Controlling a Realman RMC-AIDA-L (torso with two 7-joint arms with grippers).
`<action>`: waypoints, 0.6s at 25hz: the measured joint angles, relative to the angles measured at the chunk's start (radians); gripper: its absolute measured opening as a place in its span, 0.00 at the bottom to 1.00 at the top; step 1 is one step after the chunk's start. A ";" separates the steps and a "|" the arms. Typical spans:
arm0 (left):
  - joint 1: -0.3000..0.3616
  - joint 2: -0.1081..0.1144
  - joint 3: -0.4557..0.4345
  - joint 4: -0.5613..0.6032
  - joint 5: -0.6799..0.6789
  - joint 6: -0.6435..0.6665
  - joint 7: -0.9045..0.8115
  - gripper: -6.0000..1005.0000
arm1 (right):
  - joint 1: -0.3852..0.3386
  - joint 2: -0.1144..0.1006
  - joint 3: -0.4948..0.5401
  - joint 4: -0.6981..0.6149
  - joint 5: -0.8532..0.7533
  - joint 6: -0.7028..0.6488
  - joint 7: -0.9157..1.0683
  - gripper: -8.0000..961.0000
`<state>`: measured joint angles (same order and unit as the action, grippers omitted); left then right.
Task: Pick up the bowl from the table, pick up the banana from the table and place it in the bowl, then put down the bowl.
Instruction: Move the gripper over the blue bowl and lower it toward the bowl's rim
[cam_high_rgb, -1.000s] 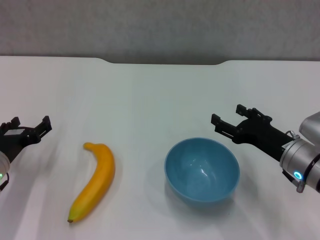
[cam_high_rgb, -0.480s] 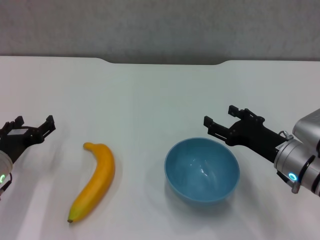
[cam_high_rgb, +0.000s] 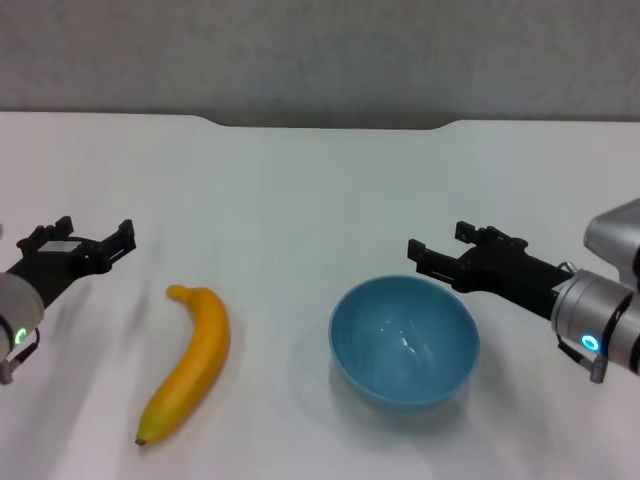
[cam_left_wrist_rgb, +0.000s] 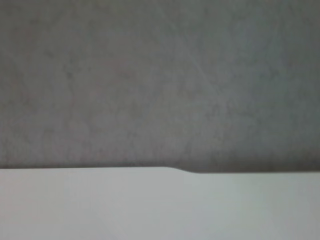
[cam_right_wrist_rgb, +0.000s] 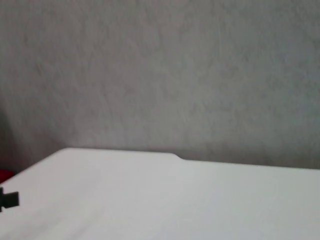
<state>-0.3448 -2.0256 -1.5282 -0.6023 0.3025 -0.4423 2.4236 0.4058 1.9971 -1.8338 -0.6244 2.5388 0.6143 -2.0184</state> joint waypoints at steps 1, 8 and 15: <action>0.032 0.000 0.021 -0.108 0.065 0.105 -0.034 0.88 | -0.008 0.001 0.021 -0.026 -0.058 -0.015 0.039 0.93; 0.074 0.003 0.133 -0.350 0.139 0.425 -0.138 0.88 | -0.112 0.006 0.174 -0.268 -0.476 -0.041 0.360 0.93; 0.048 0.007 0.210 -0.494 0.063 0.739 -0.104 0.88 | -0.124 0.005 0.319 -0.358 -0.842 0.028 0.747 0.92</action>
<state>-0.2970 -2.0187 -1.3184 -1.0963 0.3657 0.2965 2.3194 0.2820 2.0026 -1.5152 -0.9820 1.6964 0.6427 -1.2719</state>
